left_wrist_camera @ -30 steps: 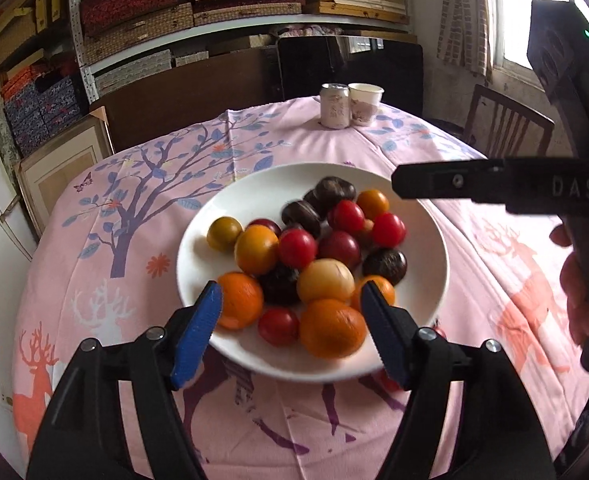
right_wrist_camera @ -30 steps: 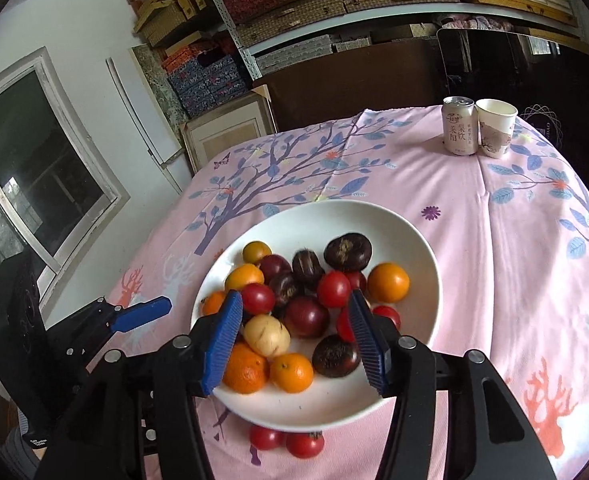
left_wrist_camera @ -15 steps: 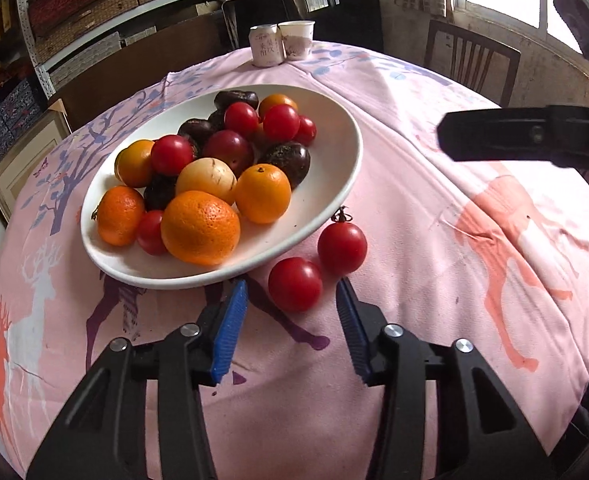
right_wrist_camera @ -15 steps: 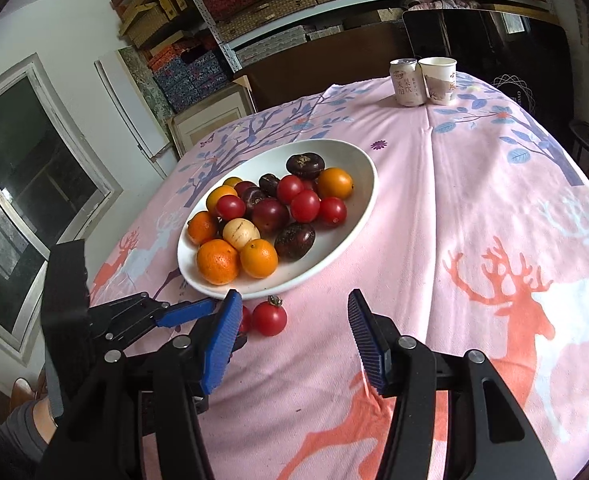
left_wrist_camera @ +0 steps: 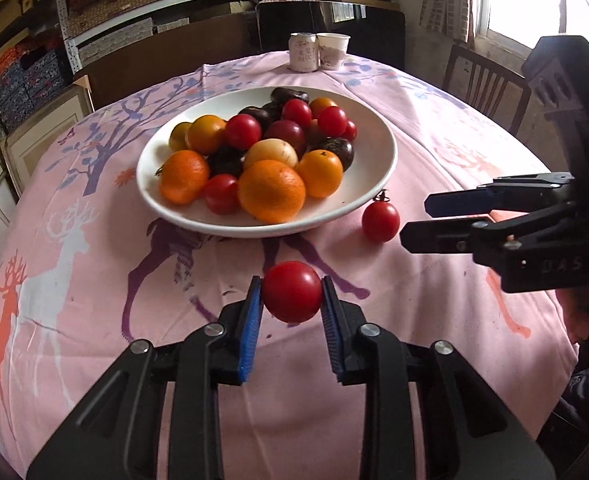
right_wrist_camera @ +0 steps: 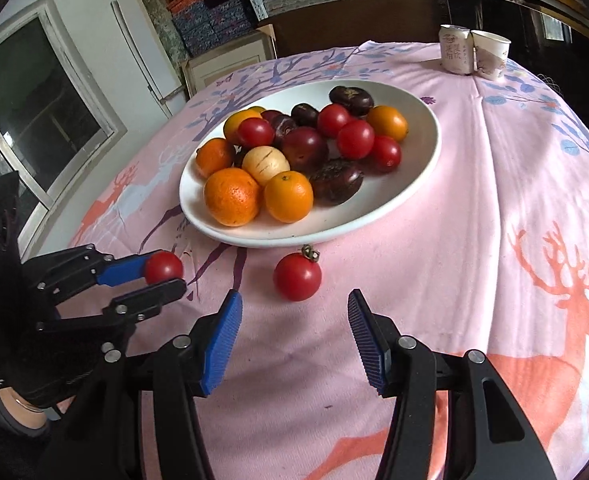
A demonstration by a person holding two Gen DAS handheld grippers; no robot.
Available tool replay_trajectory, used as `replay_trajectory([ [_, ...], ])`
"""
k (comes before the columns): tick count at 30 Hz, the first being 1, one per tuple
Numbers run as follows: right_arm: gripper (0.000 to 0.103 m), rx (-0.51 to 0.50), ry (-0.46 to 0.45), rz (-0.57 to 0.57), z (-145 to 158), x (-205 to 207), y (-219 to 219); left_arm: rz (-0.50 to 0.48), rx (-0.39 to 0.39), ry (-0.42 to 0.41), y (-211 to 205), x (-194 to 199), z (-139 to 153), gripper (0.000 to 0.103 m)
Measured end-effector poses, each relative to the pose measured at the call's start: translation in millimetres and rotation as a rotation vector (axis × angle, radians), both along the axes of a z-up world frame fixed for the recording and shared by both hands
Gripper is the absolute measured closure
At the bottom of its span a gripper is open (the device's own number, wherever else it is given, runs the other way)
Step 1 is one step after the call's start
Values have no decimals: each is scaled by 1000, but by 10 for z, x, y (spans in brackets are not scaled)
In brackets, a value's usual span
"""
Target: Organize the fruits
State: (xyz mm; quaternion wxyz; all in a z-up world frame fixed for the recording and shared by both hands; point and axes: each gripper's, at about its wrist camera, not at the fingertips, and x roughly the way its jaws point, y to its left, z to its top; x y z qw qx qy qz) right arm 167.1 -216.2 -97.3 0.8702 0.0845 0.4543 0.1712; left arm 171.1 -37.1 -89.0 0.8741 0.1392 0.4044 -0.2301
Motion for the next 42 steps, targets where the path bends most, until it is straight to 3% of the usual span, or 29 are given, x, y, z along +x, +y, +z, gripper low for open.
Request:
replay_trajectory([
  [5,53,-70,21,-4,-96,211,193,38,-7,-4,180,44,44,75],
  [6,68,-86,33,-2,-123,238,227,43,-11,-7,201,51,55,75],
  [7,74,-102,32,-5,-129,239,241,47,-17,-8,214,62,68,75],
  [11,74,-93,3,7,-11,79,211,51,-45,-21,266,51,150,75],
  [16,74,-23,-84,-13,429,-11,-20,44,-76,-52,247,141,381,75],
  [21,74,11,-107,-64,753,443,-177,48,-109,-56,18,590,636,75],
  [26,74,25,-82,-95,737,1027,-163,78,-93,-54,-217,1070,631,74],
  [28,72,28,-72,-98,679,1189,-138,97,-84,-49,-254,1207,580,57],
  [29,67,24,-70,-98,657,1226,-121,113,-78,-52,-258,1247,564,41],
  [30,56,22,-76,-107,649,1236,-120,127,-74,-59,-244,1273,561,31],
  [33,42,43,-106,-121,683,1119,-143,147,-90,-55,-149,1227,554,12],
  [36,35,30,-120,-113,701,891,-128,191,-66,-67,-35,1068,552,10],
  [38,18,57,-99,-102,698,653,-136,198,-74,-48,63,887,563,10],
  [39,3,67,-96,-99,699,506,-138,206,-84,-48,131,759,575,6],
  [42,3,43,-122,-94,710,-35,-135,240,-103,-62,349,296,619,5],
])
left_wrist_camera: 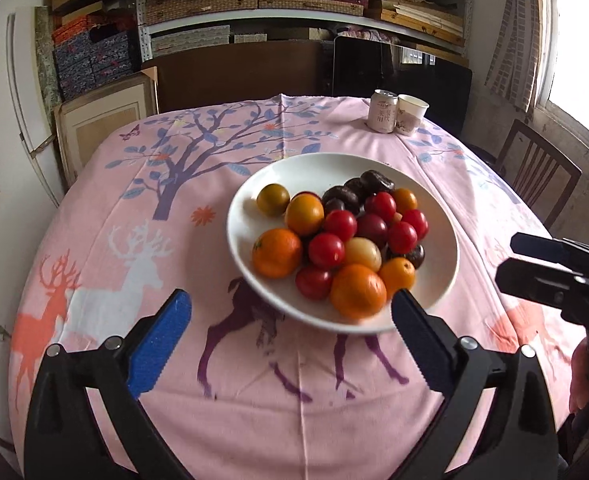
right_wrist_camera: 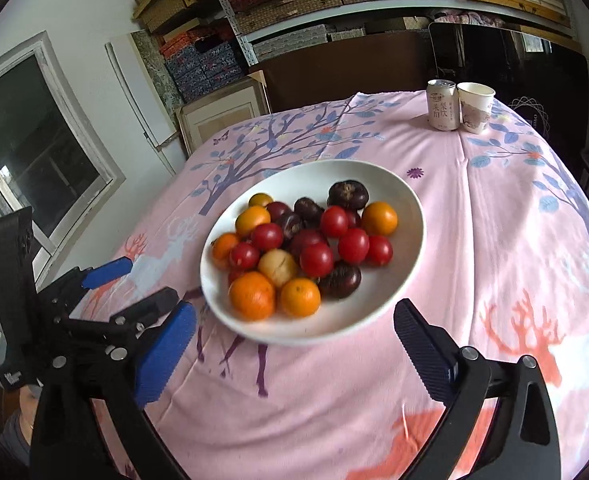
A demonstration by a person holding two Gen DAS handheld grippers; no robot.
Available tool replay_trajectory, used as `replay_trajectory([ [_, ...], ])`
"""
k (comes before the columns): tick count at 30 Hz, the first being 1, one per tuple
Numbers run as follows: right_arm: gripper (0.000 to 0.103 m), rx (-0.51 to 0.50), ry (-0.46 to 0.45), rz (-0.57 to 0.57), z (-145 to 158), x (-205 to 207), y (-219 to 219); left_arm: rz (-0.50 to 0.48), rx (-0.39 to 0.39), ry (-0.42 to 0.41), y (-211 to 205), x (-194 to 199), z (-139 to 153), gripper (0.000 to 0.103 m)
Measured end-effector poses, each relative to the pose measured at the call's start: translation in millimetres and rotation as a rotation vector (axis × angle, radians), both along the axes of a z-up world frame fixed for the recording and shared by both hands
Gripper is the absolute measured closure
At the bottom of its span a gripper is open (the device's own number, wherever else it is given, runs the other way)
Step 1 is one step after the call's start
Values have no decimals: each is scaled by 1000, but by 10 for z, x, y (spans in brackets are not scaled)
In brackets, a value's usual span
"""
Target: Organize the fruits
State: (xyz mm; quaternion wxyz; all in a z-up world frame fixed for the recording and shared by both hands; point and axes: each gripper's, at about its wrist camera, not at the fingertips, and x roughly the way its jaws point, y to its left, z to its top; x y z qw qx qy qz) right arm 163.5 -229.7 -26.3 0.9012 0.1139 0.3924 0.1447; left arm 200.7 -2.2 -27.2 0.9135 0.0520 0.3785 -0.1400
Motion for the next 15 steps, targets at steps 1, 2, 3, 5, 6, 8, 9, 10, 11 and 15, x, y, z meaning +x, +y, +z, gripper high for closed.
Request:
replay_trajectory([
  [1,3,-20,-10,-4,6,-185,2,4,-5,-7,64,-160,27,5],
  [2,3,-32,-22,-12,18,-373,-4,19,-7,-18,127,-322,57,5],
  [3,3,-38,-33,-23,34,-544,-20,41,-10,-30,191,-490,96,5],
  [5,3,-45,-52,-50,79,-866,-55,68,-19,-39,288,-766,168,5],
  [6,3,-47,-66,-57,113,-1015,-72,68,-33,-46,330,-906,215,5],
  [8,3,-76,-101,-72,197,-1301,-80,76,-59,-76,405,-1191,309,5],
  [9,3,-89,-119,-77,244,-1434,-79,84,-62,-91,436,-1322,346,5],
  [10,3,-100,-138,-80,291,-1576,-73,95,-58,-108,455,-1453,384,5],
  [11,3,-110,-150,-76,331,-1693,-64,102,-49,-123,465,-1579,419,5],
  [15,3,-123,-199,-66,464,-2121,-23,126,-5,-156,467,-2009,540,5],
])
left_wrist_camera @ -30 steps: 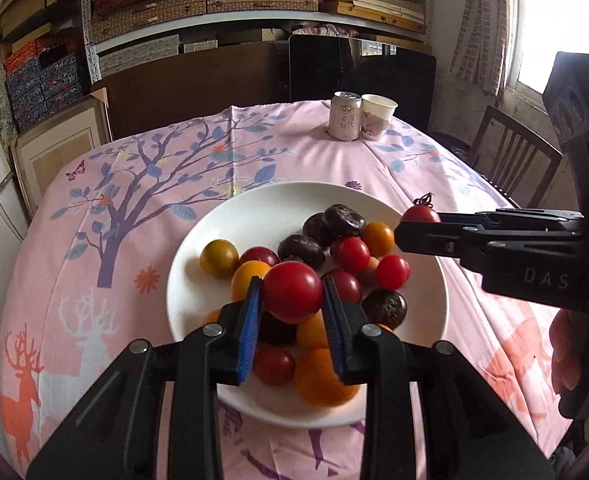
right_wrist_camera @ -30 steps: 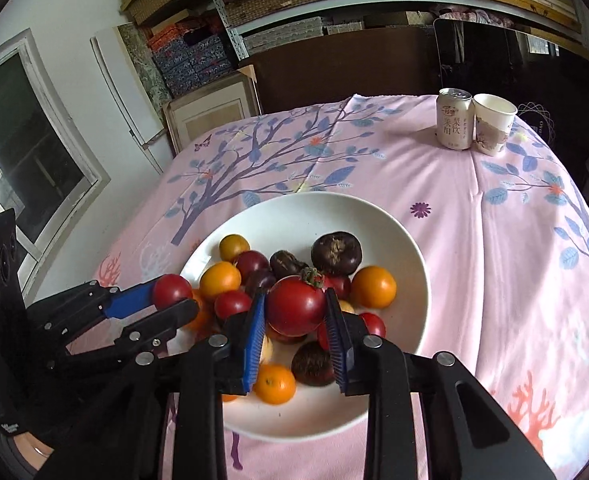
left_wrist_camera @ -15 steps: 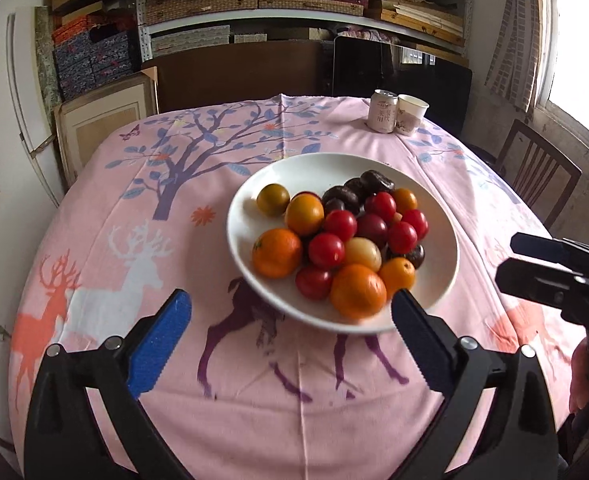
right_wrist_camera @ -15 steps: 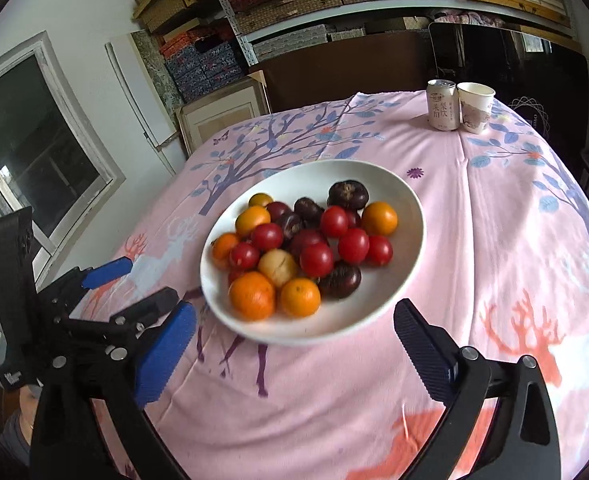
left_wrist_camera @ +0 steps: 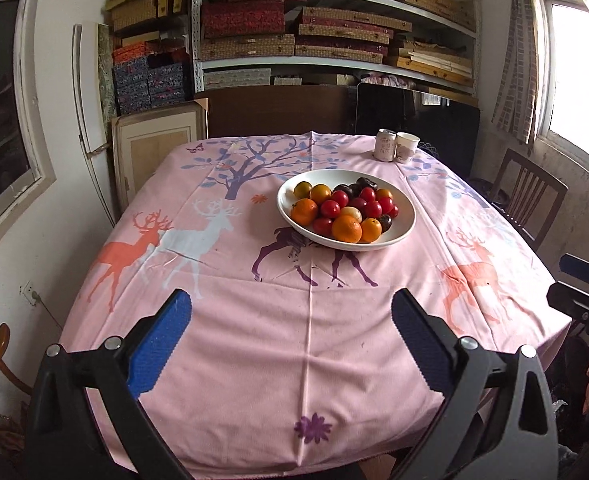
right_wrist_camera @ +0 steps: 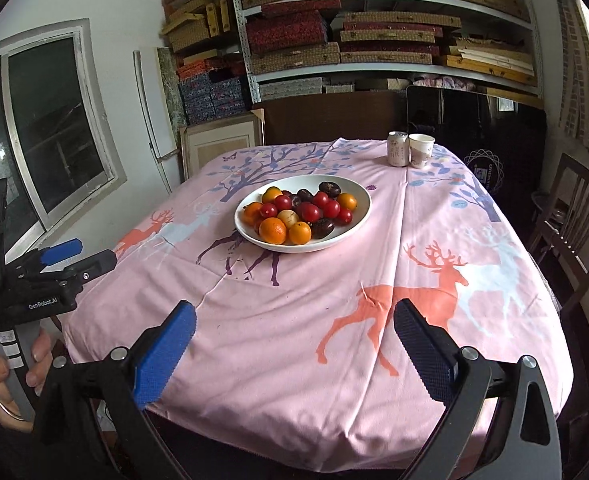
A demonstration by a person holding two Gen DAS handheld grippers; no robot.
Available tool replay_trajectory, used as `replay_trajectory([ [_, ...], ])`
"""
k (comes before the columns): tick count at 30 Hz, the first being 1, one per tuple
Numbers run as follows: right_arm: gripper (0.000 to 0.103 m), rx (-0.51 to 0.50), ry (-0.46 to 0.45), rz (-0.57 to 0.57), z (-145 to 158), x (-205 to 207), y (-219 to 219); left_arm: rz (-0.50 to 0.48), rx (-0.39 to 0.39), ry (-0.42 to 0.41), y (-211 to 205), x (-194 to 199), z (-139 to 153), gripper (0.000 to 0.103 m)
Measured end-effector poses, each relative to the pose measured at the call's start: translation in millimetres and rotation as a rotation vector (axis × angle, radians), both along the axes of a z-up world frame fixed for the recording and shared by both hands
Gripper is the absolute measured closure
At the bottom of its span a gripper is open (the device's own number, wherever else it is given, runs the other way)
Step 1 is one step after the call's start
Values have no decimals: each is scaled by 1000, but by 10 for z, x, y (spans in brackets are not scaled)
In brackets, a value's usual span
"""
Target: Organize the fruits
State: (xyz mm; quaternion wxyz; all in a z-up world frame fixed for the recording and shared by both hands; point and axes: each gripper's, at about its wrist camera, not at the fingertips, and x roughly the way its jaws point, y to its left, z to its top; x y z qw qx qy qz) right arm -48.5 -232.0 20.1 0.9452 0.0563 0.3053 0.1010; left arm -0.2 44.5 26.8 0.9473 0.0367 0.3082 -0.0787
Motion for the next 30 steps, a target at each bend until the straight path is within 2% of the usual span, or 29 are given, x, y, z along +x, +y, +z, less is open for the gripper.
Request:
replay_trajectory([
  [6,3,3,-40,-11,84,-406,-14,19,28,-35,43,-511,124,5],
  [11,3,11,-59,-23,109,-587,-34,42,43,-68,44,-745,210,5],
  [20,3,18,-72,-43,109,-701,-90,56,23,-127,51,-874,323,5],
  [23,3,21,-73,-45,108,-711,-103,60,44,-133,11,-844,336,5],
  [30,3,20,-74,-46,100,-713,-102,55,42,-116,13,-820,322,5],
])
